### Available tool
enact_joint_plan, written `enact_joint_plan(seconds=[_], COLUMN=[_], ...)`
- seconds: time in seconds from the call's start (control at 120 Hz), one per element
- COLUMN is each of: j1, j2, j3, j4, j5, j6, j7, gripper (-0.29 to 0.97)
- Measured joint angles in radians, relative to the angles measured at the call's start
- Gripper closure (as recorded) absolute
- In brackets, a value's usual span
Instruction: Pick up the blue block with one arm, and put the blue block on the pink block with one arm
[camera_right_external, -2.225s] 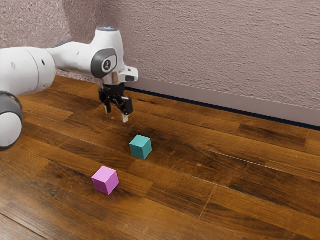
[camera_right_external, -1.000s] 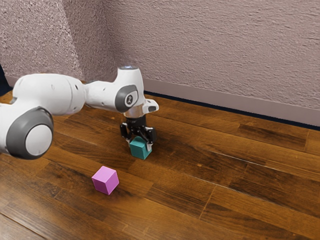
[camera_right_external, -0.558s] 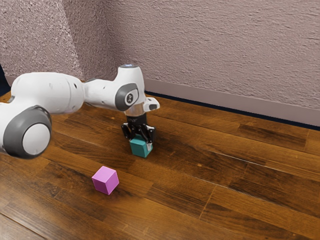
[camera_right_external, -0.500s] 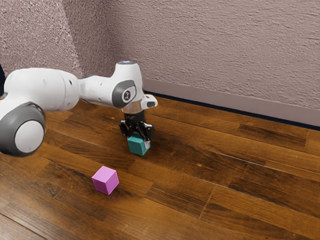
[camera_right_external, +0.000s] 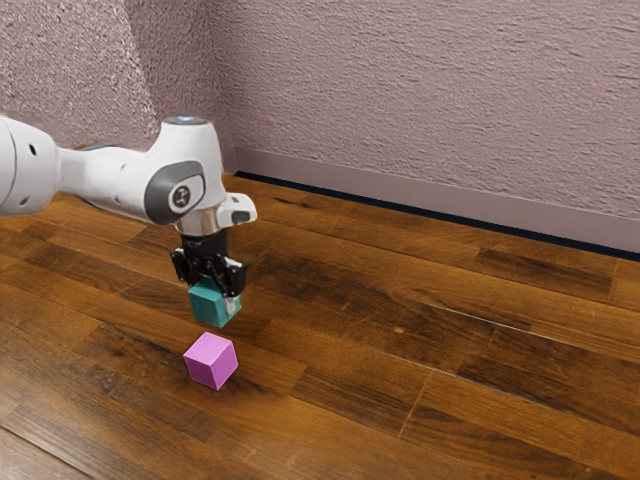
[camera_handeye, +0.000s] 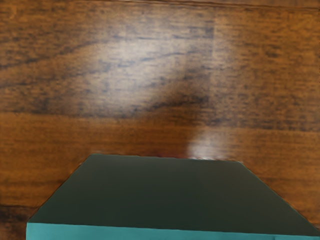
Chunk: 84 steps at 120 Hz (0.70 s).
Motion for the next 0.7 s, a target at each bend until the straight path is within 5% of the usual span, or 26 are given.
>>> enact_joint_plan(seconds=[0.7], j1=[0.001], j2=[-0.061], j3=[-0.01], j4=[-0.154], j5=[0.012], j6=[0.04], j7=[0.104], gripper=[0.35])
